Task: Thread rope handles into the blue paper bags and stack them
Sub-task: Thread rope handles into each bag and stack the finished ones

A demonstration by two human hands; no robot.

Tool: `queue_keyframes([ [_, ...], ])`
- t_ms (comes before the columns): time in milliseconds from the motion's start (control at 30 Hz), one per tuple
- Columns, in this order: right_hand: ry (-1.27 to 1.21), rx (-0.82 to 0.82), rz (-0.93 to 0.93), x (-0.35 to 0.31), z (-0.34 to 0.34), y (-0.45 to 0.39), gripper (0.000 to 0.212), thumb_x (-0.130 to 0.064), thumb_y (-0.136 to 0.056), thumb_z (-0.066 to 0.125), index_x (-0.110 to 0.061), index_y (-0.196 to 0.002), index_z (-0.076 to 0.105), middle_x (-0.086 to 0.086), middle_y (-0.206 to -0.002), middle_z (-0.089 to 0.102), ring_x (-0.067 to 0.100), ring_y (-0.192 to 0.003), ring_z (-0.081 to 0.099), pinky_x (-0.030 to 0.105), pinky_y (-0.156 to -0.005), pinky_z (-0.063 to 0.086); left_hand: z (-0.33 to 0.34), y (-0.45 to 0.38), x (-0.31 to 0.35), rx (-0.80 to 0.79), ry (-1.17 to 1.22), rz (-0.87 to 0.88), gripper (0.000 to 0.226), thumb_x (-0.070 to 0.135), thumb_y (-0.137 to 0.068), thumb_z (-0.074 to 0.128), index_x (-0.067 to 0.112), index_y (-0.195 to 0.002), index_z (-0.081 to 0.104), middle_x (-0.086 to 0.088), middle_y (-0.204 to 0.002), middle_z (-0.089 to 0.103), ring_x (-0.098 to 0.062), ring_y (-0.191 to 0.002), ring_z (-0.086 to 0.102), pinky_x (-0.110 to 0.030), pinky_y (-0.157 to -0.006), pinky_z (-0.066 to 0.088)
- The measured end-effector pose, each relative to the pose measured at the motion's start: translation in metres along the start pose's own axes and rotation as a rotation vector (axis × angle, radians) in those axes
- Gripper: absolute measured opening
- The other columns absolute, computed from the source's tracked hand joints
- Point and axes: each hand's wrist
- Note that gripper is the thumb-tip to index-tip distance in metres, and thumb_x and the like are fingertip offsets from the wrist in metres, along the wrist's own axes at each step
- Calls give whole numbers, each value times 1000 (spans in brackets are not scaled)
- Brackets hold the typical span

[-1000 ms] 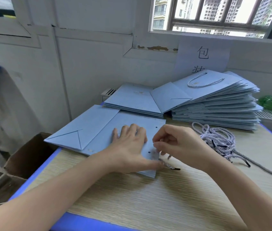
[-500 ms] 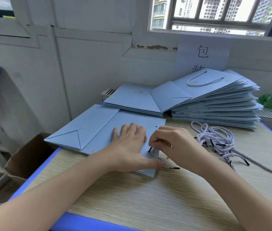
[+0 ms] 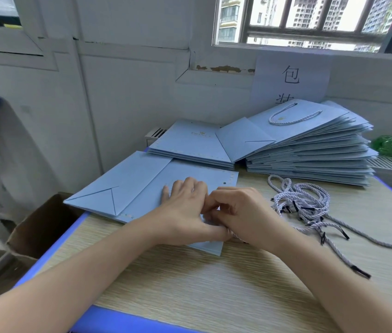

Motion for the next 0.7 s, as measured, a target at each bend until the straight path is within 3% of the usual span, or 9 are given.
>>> queue_keyframes([
  [200,105,-99,-41,6,-15,1,26,-3,-92,54,-17,-94,76,-8,-81,48,-4,-67,44,8,-67,33,-5,1,-1,54,109,13,64,78,-43,40,31,-86,43,12,-101,41,-8,-102,34,-32,-94,32],
  [267,130,-74,-50,11,-19,2,29,-3,-93,53,-20,-94,76,-4,-82,49,-1,-69,44,10,-65,32,-8,4,1,90,151,32,51,73,-55,55,30,-82,50,13,-96,51,-6,-97,41,-25,-81,37],
  [333,104,-39,-57,16,-21,3,32,-2,-93,52,-23,-93,76,-1,-83,49,3,-71,43,13,-64,31,-11,5,1,130,194,49,33,54,-70,70,26,-78,56,11,-90,60,-4,-89,50,-22,-69,38],
  [533,82,-35,-118,16,-15,5,36,0,-91,52,-28,-91,75,-2,-83,46,0,-73,42,12,-65,30,-12,8,2,146,227,42,27,43,-72,74,21,-69,59,7,-80,66,-8,-82,59,-27,-74,46],
  [700,28,53,-53,9,-20,6,27,-8,-91,52,-24,-87,74,-11,-88,46,2,-72,45,11,-63,32,-17,7,1,182,224,36,29,40,-71,72,14,-64,63,0,-75,67,-7,-70,56,-21,-61,41],
])
Point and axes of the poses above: each hand's wrist, its own y-axis away from the middle knuckle, its own z-axis out of the palm, x = y × z
